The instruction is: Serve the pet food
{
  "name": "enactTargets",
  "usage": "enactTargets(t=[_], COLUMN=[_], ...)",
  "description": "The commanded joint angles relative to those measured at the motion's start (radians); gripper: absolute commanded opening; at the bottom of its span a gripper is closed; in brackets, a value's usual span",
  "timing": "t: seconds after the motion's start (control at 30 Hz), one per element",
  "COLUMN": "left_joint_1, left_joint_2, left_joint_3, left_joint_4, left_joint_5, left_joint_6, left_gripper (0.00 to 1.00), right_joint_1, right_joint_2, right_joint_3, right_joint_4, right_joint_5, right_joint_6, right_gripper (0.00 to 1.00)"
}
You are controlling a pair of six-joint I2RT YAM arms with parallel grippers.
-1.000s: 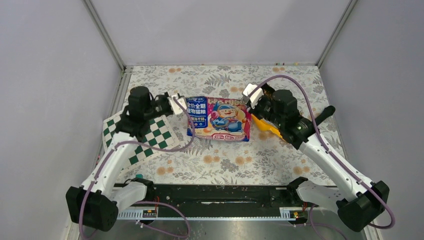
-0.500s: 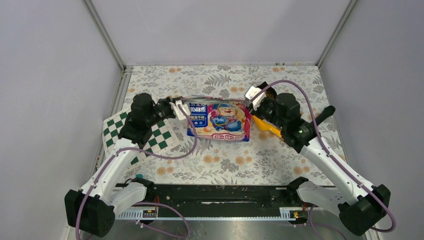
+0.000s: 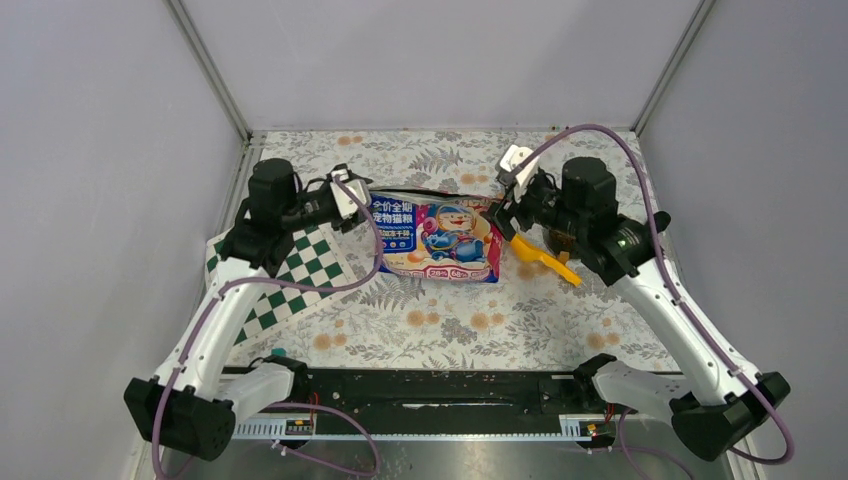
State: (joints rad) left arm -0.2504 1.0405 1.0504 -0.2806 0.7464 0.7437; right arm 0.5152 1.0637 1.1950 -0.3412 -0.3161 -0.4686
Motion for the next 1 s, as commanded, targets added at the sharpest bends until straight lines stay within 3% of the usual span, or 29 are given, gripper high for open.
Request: enactTargets(t=[0.0, 0.3, 0.43, 0.63, 0.87, 0.97], left_joint_1=[-0.006, -0.045, -0.083, -0.136, -0.166, -0.171], left_joint_2=[0.085, 0.193, 0.213, 0.250, 0.269, 0.273], left_joint_3=[0.114, 0.266, 0.284, 0.289, 0.304, 0.309], left_joint_4=[-0.183, -0.414, -0.442, -0.441, -0.445, -0.444], left_joint_5=[0.152, 0.035, -0.044, -0.155, -0.241, -0.272], left_joint_6=[0.067, 0.225, 0.263, 0.308, 0.326, 0.343], left_gripper=[0.54, 0.60, 0.60, 0.51, 0.48, 0.44], right_joint_1=[-0.001, -0.001, -0.002, 0.007, 0.035, 0.041], right_joint_2=[0.065, 0.187, 0.241, 0.311, 0.337, 0.331], right_joint_3=[0.053, 0.117, 0.155, 0.211, 0.228, 0.233], right_joint_4=[-0.055, -0.088, -0.088, -0.115, -0.141, -0.151], right_joint_5=[-0.120, -0.138, -0.148, -0.189, -0.090, -0.024], right_joint_6=[0.039, -0.078, -0.114, -0.152, -0.253, -0.287], right_gripper=[0.80, 0.78, 0.76, 0.68, 0.61, 0.48])
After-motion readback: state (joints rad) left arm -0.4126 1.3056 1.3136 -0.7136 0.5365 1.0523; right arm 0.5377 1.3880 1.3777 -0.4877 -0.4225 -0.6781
